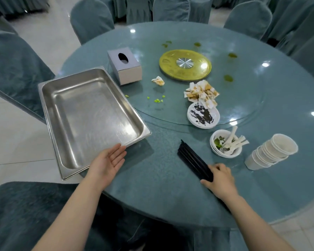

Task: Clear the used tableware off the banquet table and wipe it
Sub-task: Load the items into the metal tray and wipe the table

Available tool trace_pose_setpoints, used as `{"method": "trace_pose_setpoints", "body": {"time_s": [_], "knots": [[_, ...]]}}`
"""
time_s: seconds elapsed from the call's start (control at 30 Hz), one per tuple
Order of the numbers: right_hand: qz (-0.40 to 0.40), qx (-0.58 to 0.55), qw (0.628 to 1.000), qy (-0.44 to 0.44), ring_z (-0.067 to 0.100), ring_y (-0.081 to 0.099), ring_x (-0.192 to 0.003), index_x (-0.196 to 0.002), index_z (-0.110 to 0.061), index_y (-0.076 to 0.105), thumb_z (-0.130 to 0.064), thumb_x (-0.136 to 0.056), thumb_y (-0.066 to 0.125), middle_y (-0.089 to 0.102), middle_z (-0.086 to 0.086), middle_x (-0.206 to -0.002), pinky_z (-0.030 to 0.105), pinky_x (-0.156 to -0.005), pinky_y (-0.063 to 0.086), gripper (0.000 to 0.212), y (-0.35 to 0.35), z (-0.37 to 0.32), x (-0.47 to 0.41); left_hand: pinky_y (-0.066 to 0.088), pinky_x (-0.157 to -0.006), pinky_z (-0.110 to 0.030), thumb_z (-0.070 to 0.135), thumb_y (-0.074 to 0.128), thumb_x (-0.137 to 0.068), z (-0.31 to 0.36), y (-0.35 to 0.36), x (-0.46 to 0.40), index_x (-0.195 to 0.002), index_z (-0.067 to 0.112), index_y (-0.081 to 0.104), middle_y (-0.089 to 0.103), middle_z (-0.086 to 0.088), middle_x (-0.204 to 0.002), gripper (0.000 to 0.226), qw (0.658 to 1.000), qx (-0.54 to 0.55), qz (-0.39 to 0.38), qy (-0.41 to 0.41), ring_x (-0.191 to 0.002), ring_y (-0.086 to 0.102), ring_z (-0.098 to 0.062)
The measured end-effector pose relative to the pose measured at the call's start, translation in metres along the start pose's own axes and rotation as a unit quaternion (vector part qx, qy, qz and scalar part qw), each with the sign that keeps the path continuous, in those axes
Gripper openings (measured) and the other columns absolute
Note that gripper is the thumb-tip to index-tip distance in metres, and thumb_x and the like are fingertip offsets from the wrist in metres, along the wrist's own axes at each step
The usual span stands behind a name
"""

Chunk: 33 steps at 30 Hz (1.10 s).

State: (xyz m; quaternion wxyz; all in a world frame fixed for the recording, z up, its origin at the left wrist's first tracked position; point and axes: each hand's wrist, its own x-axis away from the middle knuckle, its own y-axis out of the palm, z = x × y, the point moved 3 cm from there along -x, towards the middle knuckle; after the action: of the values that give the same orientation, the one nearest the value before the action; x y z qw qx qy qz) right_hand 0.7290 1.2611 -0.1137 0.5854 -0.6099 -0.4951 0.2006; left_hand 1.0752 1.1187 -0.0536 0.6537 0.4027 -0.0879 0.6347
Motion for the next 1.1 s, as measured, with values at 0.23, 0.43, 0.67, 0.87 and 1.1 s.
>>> {"method": "trace_pose_setpoints", "body": {"time_s": [0.23, 0.43, 0.67, 0.87, 1.1], "knots": [[-0.034, -0.005, 0.999, 0.0, 0.024, 0.044, -0.115, -0.126, -0.019, 0.046, -0.036, -0.073, 0.069, 0.046, 0.005, -0.123, 0.034, -0.097, 0.042, 0.06, 0.002, -0.004, -0.007, 0.047, -0.087, -0.029, 0.018, 0.038, -0.097, 0.001, 0.023, -0.005, -0.115, 0.012, 0.06, 0.065, -0.006, -0.113, 0.029, 0.999, -0.032, -0.021, -0.017, -0.103, 0.061, -0.019], [-0.026, 0.047, 0.999, -0.003, 0.025, 0.044, -0.115, -0.12, -0.017, 0.046, -0.017, -0.077, 0.059, 0.048, 0.004, -0.12, 0.035, -0.097, 0.042, 0.045, 0.015, -0.02, -0.005, 0.049, -0.081, -0.029, 0.018, 0.042, -0.096, -0.002, 0.025, -0.004, -0.115, 0.013, 0.06, 0.067, -0.004, -0.107, 0.027, 0.997, -0.063, -0.006, -0.039, -0.096, 0.063, -0.017], [-0.036, 0.081, 0.995, -0.037, 0.024, 0.049, -0.112, -0.112, -0.018, 0.047, -0.015, -0.076, 0.061, 0.052, 0.003, -0.115, 0.033, -0.09, 0.044, 0.039, 0.012, -0.02, -0.006, 0.049, -0.075, -0.027, 0.019, 0.043, -0.095, -0.01, 0.022, -0.003, -0.104, 0.017, 0.064, 0.073, 0.001, -0.096, 0.023, 0.995, -0.079, -0.002, -0.056, -0.08, 0.069, -0.011], [-0.05, 0.092, 0.994, -0.04, 0.026, 0.051, -0.11, -0.1, -0.015, 0.051, -0.021, -0.073, 0.063, 0.056, 0.006, -0.112, 0.032, -0.084, 0.045, 0.03, 0.007, -0.019, -0.009, 0.048, -0.072, -0.028, 0.02, 0.044, -0.096, -0.012, 0.022, -0.004, -0.105, 0.017, 0.065, 0.07, -0.001, -0.101, 0.023, 0.995, -0.087, -0.007, -0.053, -0.088, 0.065, -0.014], [-0.048, 0.126, 0.987, -0.083, 0.027, 0.053, -0.108, -0.104, -0.014, 0.047, -0.021, -0.079, 0.063, 0.056, 0.007, -0.113, 0.034, -0.085, 0.045, 0.031, 0.012, -0.018, 0.002, 0.048, -0.07, -0.028, 0.02, 0.045, -0.096, -0.012, 0.02, -0.004, -0.104, 0.017, 0.066, 0.071, 0.0, -0.101, 0.023, 0.994, -0.094, -0.011, -0.054, -0.086, 0.065, -0.014]]}}
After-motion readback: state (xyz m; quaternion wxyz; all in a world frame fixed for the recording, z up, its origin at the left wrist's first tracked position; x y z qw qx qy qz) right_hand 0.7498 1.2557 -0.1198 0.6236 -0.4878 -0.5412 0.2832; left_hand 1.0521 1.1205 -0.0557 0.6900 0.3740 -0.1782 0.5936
